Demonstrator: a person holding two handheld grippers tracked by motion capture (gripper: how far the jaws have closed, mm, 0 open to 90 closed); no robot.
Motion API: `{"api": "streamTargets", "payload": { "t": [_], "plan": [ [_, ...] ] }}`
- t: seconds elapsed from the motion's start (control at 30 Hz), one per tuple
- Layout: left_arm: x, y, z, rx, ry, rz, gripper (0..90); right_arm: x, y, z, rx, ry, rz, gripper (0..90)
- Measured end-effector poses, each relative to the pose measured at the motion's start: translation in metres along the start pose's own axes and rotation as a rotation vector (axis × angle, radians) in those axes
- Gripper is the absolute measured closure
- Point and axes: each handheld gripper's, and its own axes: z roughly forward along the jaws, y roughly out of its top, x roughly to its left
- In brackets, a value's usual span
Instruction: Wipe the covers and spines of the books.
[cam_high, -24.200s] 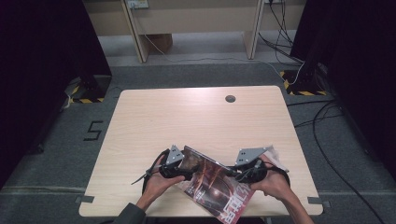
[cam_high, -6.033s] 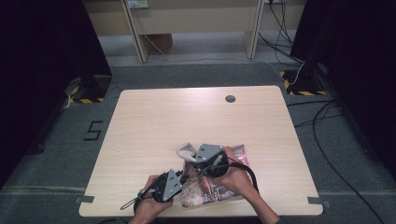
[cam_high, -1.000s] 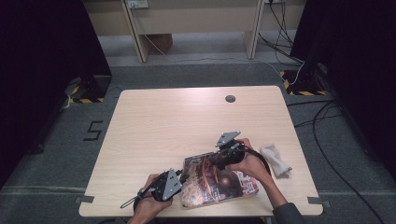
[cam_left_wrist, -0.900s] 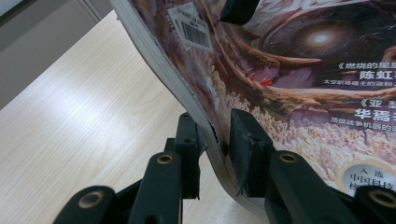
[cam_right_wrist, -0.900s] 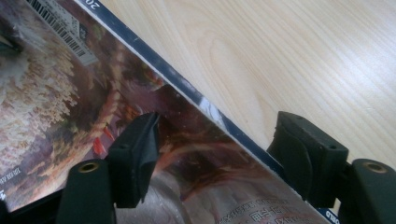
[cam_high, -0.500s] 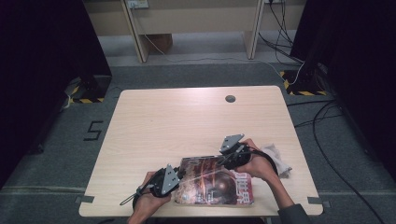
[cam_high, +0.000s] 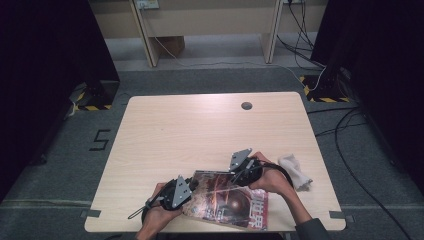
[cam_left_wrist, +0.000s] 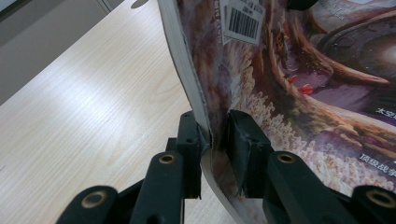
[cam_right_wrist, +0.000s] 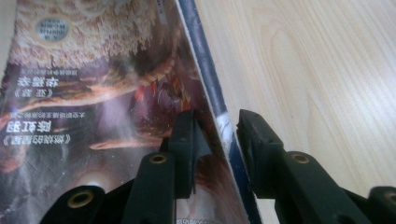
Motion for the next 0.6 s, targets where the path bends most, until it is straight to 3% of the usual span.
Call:
{"api": "streamTargets", "payload": {
  "t": [0.13, 0.33, 0.6],
  "plan": [
    [0.001, -0.001, 0.003, 0.014, 0.014, -0.012, 72.6, 0.007, 0.004, -0.003, 0.020, -0.029, -0.050, 73.7],
    [0.009, -0.008, 0.004, 0.031, 0.045, -0.079, 69.1, 0.020, 0.013, -0.004, 0.080, -0.091, -0.117, 81.7],
    [0.015, -0.010, 0.002, 0.032, 0.071, -0.144, 63.5, 0.017, 0.009, -0.003, 0.069, -0.069, -0.083, 82.8]
  ]
}}
